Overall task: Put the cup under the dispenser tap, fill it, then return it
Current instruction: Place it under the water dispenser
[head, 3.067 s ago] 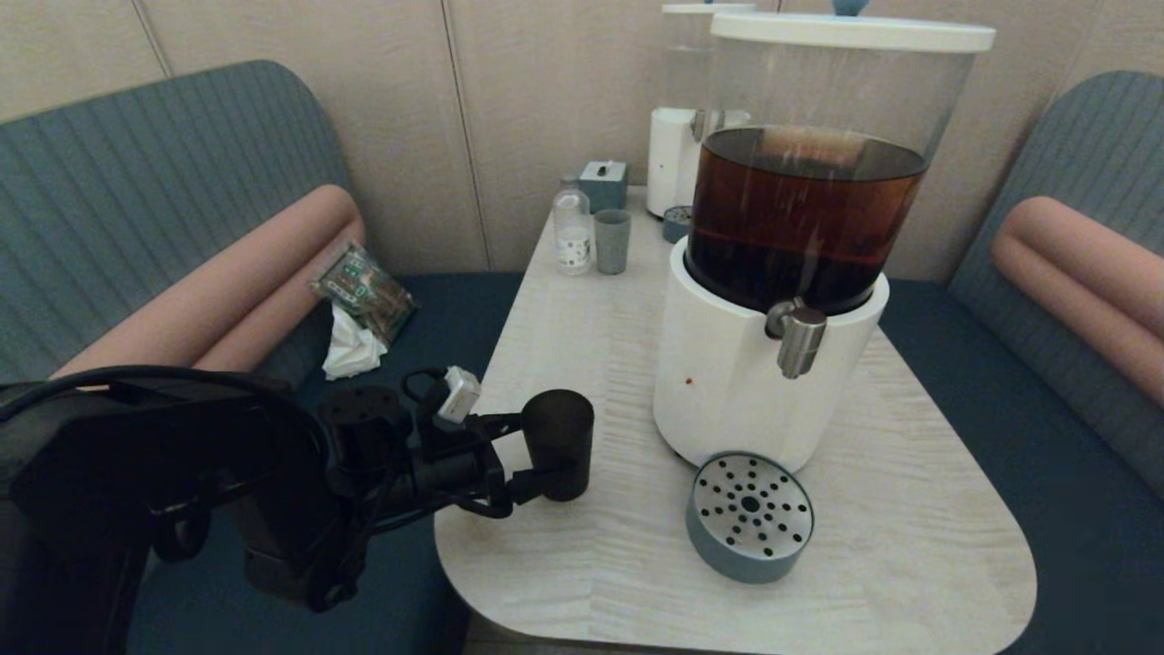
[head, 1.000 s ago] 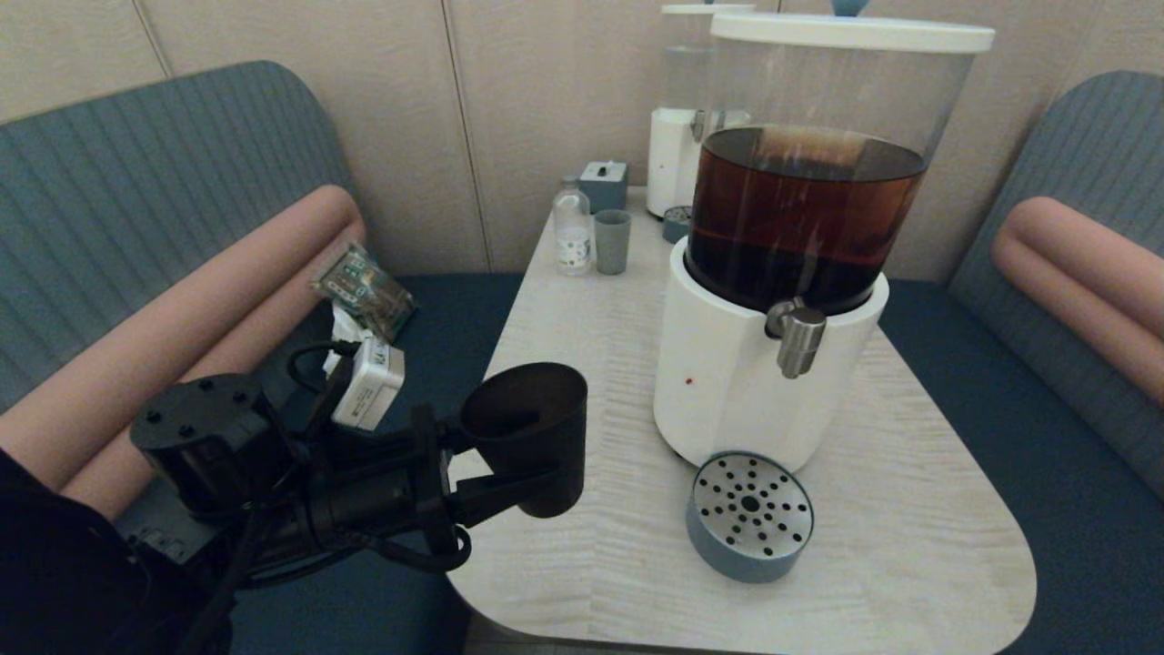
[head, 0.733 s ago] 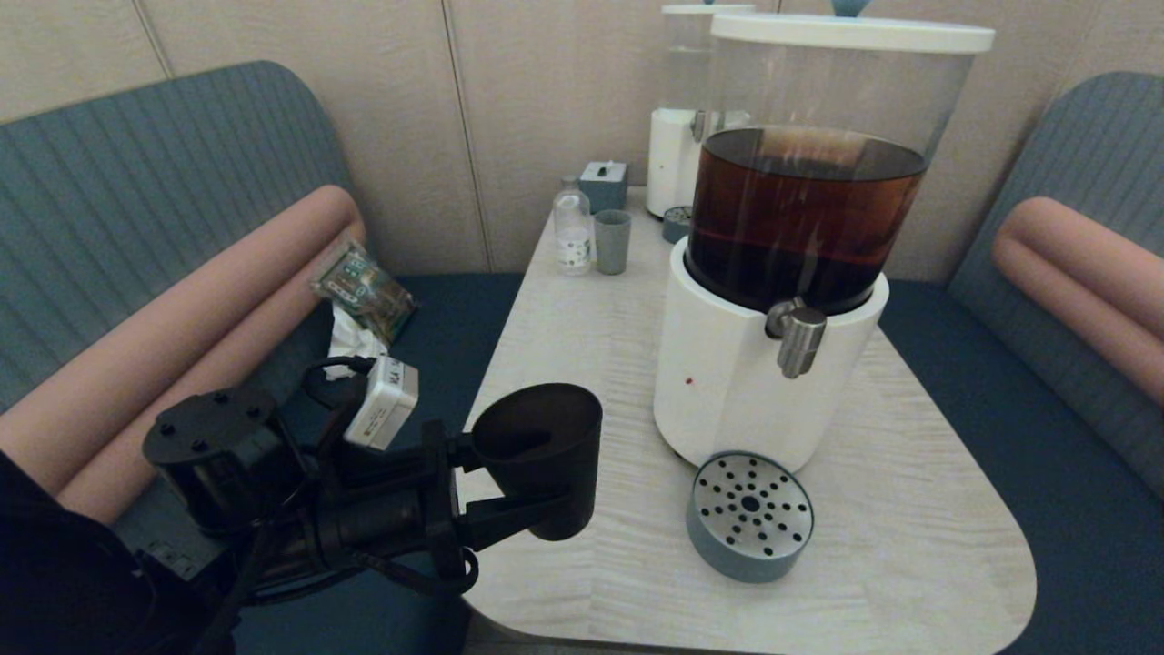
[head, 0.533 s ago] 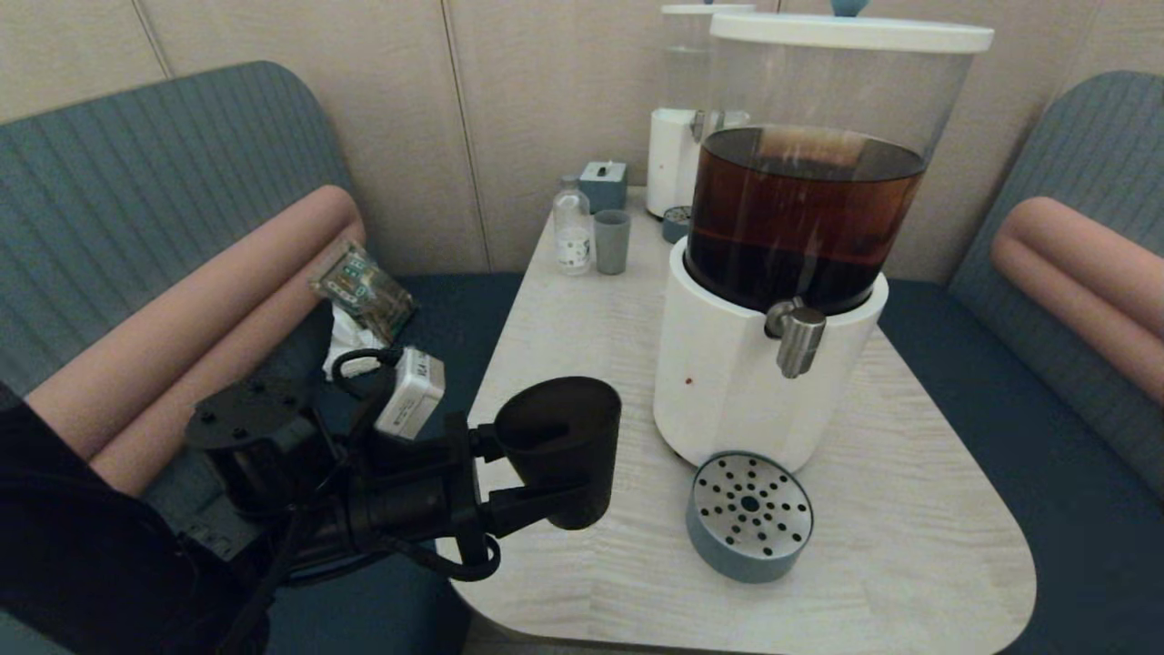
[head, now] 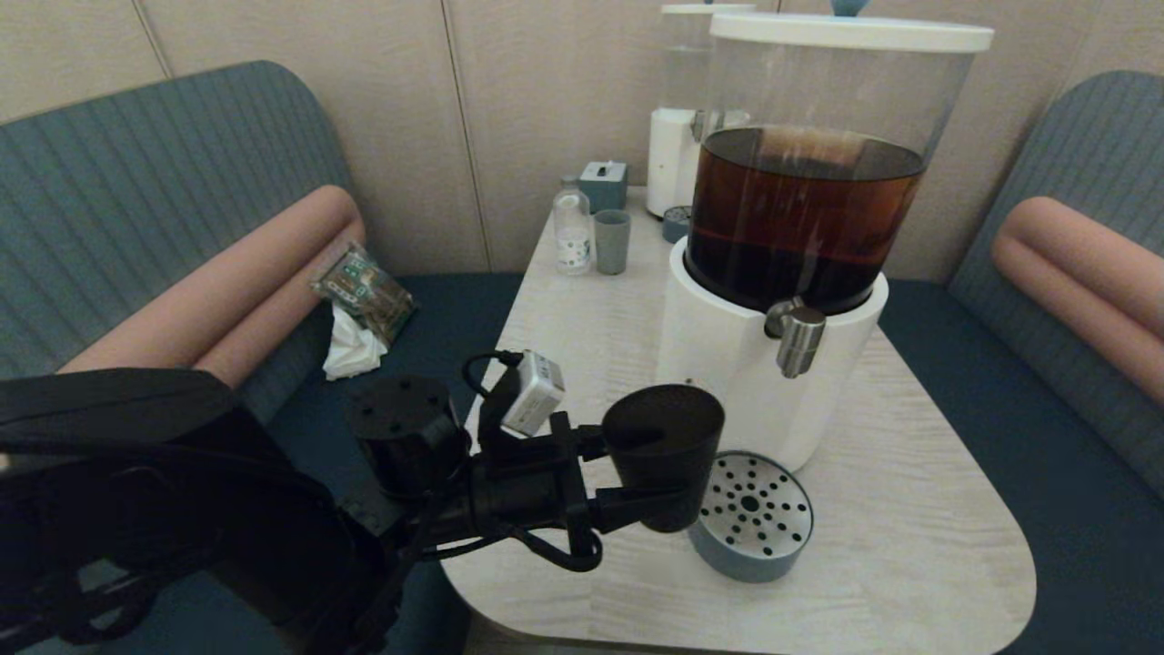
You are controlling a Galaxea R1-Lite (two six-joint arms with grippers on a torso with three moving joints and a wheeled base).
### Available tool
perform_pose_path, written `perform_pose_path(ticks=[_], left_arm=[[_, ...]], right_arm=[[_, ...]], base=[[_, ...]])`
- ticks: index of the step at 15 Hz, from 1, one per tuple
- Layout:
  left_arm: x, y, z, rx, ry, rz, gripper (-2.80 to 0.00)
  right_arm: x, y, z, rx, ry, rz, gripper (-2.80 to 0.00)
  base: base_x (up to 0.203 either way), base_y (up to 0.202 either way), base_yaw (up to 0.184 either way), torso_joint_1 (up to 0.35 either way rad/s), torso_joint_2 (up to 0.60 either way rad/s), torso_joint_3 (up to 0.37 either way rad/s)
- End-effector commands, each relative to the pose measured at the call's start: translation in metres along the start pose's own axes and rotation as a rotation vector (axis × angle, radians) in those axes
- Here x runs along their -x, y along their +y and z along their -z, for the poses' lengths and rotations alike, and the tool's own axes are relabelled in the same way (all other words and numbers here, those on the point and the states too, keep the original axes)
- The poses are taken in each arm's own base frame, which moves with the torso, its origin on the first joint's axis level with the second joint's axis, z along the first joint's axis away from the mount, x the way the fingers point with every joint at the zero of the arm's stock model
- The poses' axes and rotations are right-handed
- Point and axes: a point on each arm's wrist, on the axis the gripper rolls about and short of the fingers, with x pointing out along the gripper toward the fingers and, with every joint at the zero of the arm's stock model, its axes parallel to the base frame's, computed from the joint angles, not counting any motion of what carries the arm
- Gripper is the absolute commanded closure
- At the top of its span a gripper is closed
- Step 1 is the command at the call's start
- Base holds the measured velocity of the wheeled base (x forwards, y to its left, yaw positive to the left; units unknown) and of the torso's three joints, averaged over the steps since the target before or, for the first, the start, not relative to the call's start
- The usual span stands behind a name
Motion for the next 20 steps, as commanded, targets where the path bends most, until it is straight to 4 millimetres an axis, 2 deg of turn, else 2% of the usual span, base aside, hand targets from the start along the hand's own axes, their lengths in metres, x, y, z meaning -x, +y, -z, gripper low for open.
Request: perform_pose_path(ticks=[1, 6, 11, 20], left_arm=[[-0.019, 0.002, 0.012, 0.011, -0.001, 0.024, 0.00], [-0.045, 0.011, 0.032, 0.046, -0.004, 0.027, 0.00], [-0.075, 0.015, 0.034, 0.038, -0.070, -0.062, 0.00], [-0.094, 0.016, 0.056, 0.048, -0.069, -0.096, 0.00]], right_arm=[[0.000, 0.000, 0.000, 0.000, 0.002, -0.001, 0.00], [0.000, 0.000, 0.000, 0.000, 0.002, -0.001, 0.00], [0.000, 0.000, 0.000, 0.000, 0.002, -0.001, 0.00], [0.000, 0.000, 0.000, 0.000, 0.002, -0.001, 0.00]], base=[[0.000, 0.000, 0.000, 0.000, 0.00, 0.000], [0.000, 0.000, 0.000, 0.000, 0.00, 0.000], [0.000, 0.000, 0.000, 0.000, 0.00, 0.000], [0.000, 0.000, 0.000, 0.000, 0.00, 0.000]])
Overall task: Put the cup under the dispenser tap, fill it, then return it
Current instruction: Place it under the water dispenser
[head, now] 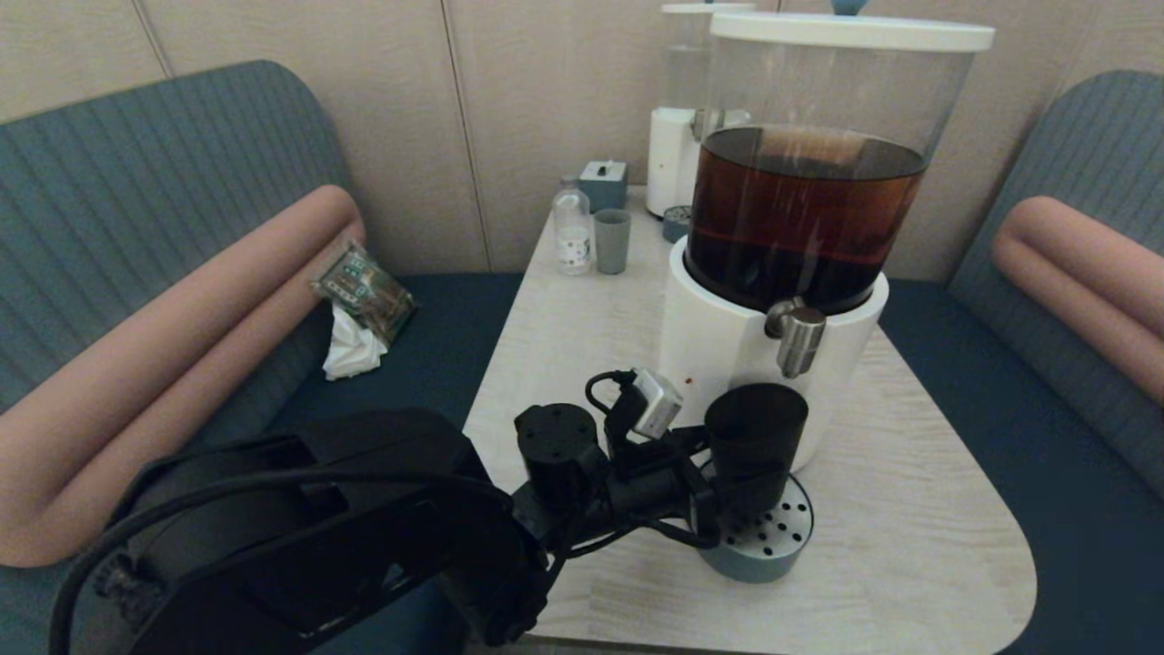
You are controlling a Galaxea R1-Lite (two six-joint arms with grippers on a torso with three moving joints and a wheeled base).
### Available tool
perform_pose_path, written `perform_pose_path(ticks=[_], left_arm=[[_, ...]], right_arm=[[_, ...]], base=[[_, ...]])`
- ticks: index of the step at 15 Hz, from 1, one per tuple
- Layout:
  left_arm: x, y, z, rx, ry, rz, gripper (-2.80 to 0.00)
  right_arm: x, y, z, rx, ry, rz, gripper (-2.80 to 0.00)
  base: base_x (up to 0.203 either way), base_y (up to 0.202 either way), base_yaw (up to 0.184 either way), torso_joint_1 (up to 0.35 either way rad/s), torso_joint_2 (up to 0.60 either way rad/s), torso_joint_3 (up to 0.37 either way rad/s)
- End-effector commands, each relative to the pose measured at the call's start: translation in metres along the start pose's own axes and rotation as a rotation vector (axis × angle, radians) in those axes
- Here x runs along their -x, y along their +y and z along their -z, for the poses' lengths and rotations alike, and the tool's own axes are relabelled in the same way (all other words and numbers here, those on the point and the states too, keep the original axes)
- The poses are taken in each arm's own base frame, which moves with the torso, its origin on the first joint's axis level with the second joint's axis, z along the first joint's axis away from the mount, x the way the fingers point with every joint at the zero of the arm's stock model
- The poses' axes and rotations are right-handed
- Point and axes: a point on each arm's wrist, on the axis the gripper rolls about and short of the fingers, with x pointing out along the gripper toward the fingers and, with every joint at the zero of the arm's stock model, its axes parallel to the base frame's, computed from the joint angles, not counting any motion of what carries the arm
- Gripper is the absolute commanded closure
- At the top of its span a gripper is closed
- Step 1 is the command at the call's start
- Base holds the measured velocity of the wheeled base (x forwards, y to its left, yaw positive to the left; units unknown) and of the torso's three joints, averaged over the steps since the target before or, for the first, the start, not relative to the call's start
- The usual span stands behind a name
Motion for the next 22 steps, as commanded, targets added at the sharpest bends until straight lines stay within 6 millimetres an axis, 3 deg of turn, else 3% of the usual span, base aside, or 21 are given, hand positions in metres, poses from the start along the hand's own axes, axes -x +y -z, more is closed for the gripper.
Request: perform_pose_path(ticks=[1, 9, 18, 19, 22], left_arm=[[0.000, 0.000, 0.008, 0.008, 0.012, -0.013, 0.00], [0.003, -0.004, 0.014, 0.006, 0.029, -0.064, 0.00], [0.002, -0.010, 0.006, -0.007, 0.015, -0.065, 0.00], [0.002, -0.010, 0.006, -0.009, 0.014, -0.065, -2.80], [0.002, -0.012, 0.006, -0.019, 0.019, -0.061, -2.80]], right_arm=[[0.000, 0.000, 0.000, -0.001, 0.002, -0.001, 0.00], [0.000, 0.000, 0.000, -0.001, 0.002, -0.001, 0.00], [0.000, 0.000, 0.000, -0.001, 0.002, -0.001, 0.00], [0.000, 0.000, 0.000, -0.001, 0.002, -0.001, 0.00], [0.000, 0.000, 0.000, -0.001, 0.002, -0.001, 0.00]], base=[[0.000, 0.000, 0.000, 0.000, 0.00, 0.000], [0.000, 0.000, 0.000, 0.000, 0.00, 0.000], [0.000, 0.000, 0.000, 0.000, 0.00, 0.000], [0.000, 0.000, 0.000, 0.000, 0.00, 0.000], [0.000, 0.000, 0.000, 0.000, 0.00, 0.000]])
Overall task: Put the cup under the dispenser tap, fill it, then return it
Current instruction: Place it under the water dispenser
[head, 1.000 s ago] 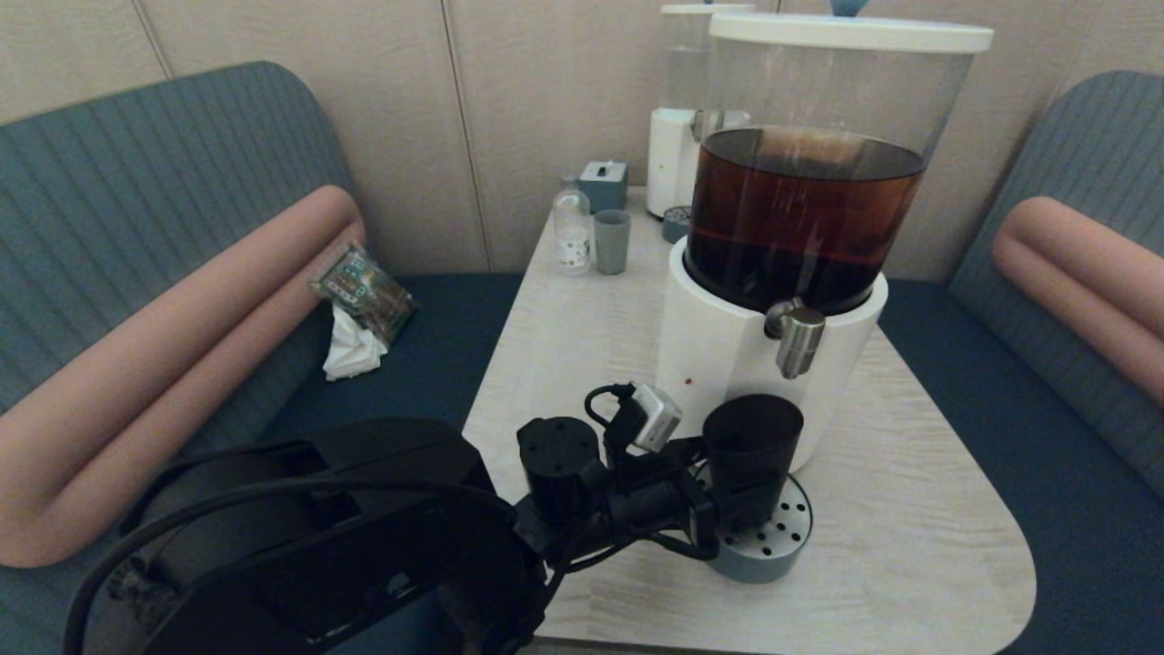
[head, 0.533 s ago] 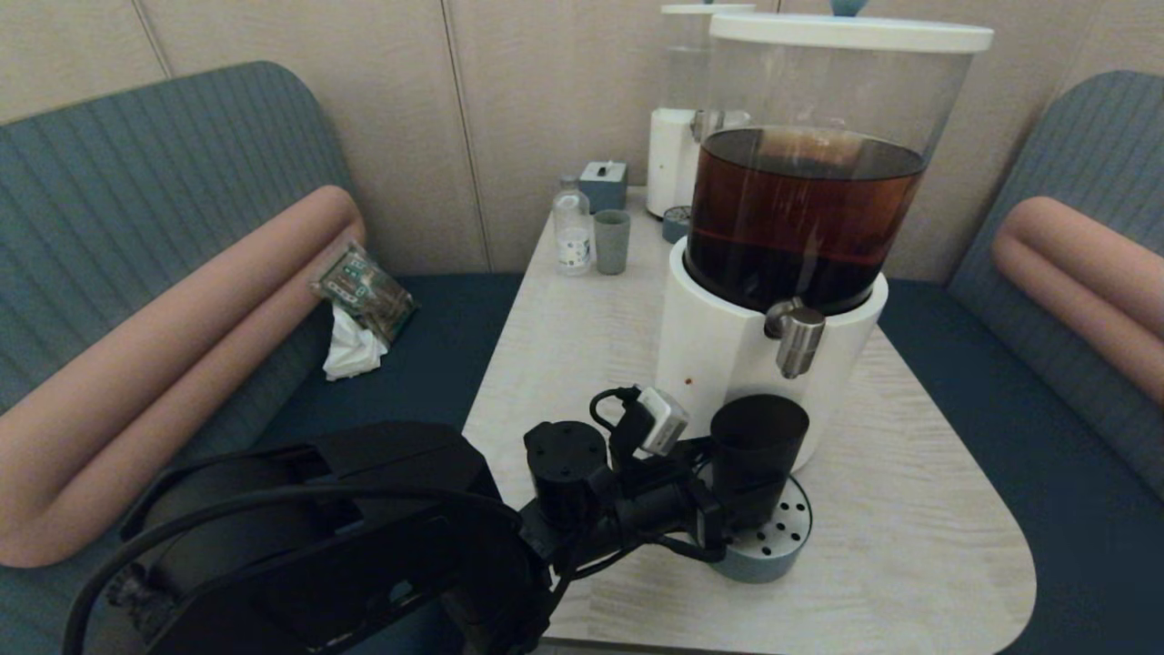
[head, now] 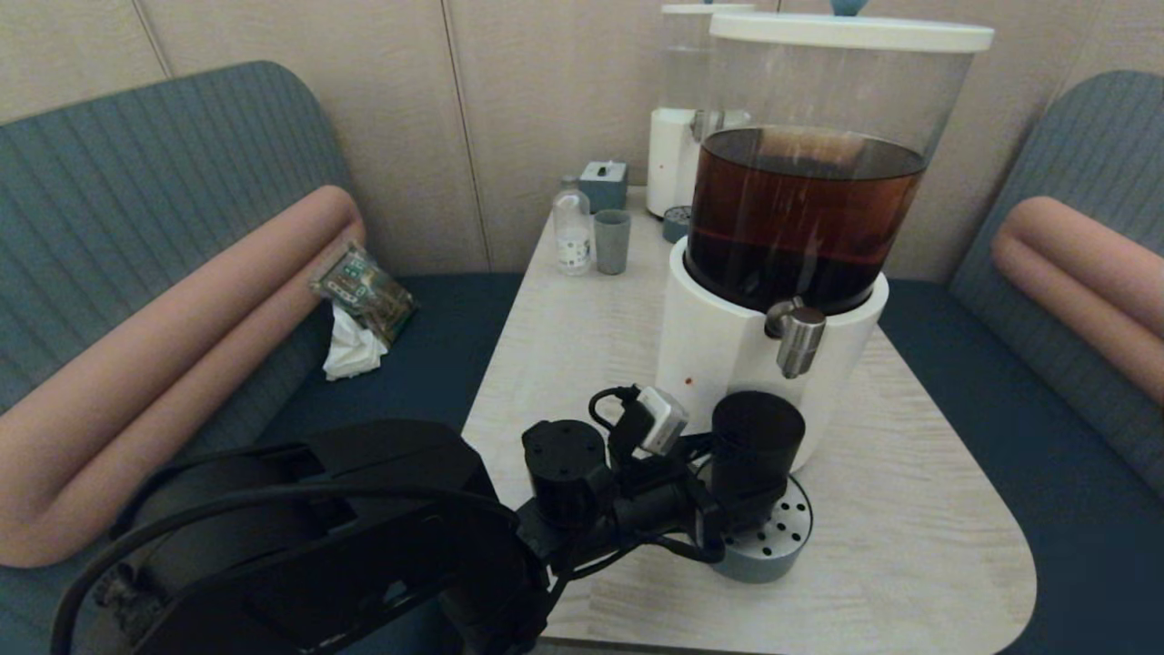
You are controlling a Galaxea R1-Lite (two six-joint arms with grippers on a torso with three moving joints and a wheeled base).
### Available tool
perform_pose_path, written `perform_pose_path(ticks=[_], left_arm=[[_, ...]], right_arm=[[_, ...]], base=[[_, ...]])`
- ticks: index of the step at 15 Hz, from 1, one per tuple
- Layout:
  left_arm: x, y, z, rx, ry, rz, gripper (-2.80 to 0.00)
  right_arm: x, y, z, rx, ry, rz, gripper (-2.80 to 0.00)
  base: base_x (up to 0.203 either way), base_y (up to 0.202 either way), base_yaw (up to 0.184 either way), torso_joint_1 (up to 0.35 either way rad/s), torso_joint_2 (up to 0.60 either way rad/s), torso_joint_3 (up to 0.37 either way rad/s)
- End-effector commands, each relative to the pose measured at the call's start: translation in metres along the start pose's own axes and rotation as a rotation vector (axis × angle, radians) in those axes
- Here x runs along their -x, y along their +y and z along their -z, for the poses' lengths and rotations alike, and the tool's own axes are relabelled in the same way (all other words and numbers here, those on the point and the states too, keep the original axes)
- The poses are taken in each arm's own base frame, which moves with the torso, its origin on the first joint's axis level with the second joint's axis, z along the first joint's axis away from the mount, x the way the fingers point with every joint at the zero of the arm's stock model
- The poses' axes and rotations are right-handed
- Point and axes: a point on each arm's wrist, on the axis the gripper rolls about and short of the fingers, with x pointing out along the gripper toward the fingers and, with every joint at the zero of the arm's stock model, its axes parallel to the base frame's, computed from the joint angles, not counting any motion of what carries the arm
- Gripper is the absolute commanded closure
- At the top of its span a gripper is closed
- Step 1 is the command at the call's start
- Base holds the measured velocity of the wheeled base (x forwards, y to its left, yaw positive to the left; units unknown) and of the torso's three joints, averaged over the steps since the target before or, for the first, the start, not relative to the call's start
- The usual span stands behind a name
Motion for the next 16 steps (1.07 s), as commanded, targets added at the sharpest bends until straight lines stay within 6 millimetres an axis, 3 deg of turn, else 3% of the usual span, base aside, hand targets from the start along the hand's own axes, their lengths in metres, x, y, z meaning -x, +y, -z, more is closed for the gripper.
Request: perform_pose_path(ticks=[1, 10, 16], left_arm=[[0.000, -0.003, -0.003, -0.016, -0.012, 0.009, -2.80], [0.006, -0.014, -0.011, -0.047, -0.011, -0.019, -2.80], [0.022, -0.021, -0.025, -0.040, -0.004, -0.046, -2.80]], right_arm=[[0.000, 0.000, 0.000, -0.001, 0.002, -0.001, 0.00], [0.000, 0.000, 0.000, -0.001, 0.002, -0.001, 0.00], [0.000, 0.000, 0.000, -0.001, 0.002, -0.001, 0.00]], base=[[0.000, 0.000, 0.000, 0.000, 0.00, 0.000], [0.000, 0.000, 0.000, 0.000, 0.00, 0.000], [0.000, 0.000, 0.000, 0.000, 0.00, 0.000]])
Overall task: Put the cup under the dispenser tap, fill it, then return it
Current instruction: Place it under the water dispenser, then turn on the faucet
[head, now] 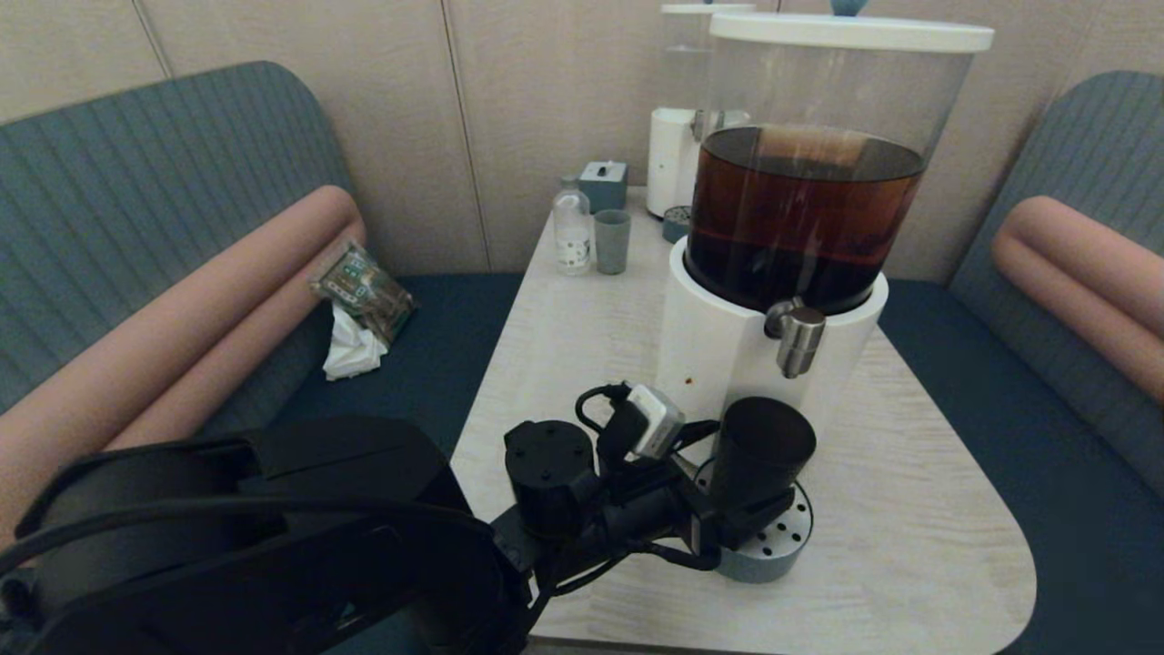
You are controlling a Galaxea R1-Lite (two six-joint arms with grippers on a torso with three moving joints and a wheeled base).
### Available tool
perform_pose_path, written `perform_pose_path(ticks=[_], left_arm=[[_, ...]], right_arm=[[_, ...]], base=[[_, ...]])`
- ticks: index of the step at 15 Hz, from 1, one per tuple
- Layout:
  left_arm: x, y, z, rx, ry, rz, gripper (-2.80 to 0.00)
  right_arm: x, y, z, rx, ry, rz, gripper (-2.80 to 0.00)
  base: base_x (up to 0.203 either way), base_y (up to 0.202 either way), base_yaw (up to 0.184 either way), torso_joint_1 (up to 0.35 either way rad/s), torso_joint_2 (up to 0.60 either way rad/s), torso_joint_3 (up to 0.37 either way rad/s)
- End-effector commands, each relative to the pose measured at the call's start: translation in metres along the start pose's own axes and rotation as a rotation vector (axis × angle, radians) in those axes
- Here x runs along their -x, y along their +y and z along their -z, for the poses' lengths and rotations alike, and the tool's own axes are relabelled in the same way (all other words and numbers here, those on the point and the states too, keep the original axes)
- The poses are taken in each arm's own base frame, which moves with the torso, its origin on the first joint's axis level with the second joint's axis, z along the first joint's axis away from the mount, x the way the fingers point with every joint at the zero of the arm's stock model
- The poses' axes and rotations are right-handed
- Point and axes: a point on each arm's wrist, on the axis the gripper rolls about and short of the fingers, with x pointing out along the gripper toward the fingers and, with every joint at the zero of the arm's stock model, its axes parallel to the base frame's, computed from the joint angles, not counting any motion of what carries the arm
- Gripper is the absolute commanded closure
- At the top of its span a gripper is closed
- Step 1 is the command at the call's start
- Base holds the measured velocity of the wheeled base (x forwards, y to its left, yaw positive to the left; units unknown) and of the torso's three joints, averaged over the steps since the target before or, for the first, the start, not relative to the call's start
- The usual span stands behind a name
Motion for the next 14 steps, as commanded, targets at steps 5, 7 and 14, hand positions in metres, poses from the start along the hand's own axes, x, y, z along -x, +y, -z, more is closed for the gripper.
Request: perform_pose_path(ticks=[5, 7, 14], left_arm=[[0.028, -0.012, -0.018, 0.003, 0.021, -0.001, -2.80], [0.037, -0.016, -0.022, -0.001, 0.029, -0.005, -2.80], [0.104, -0.030, -0.069, -0.014, -0.006, -0.060, 0.00]], right_arm=[[0.000, 0.000, 0.000, 0.000, 0.002, -0.001, 0.00], [0.000, 0.000, 0.000, 0.000, 0.002, -0.001, 0.00], [0.000, 0.000, 0.000, 0.000, 0.002, -0.001, 0.00]], base=[[0.000, 0.000, 0.000, 0.000, 0.00, 0.000], [0.000, 0.000, 0.000, 0.000, 0.00, 0.000], [0.000, 0.000, 0.000, 0.000, 0.00, 0.000]])
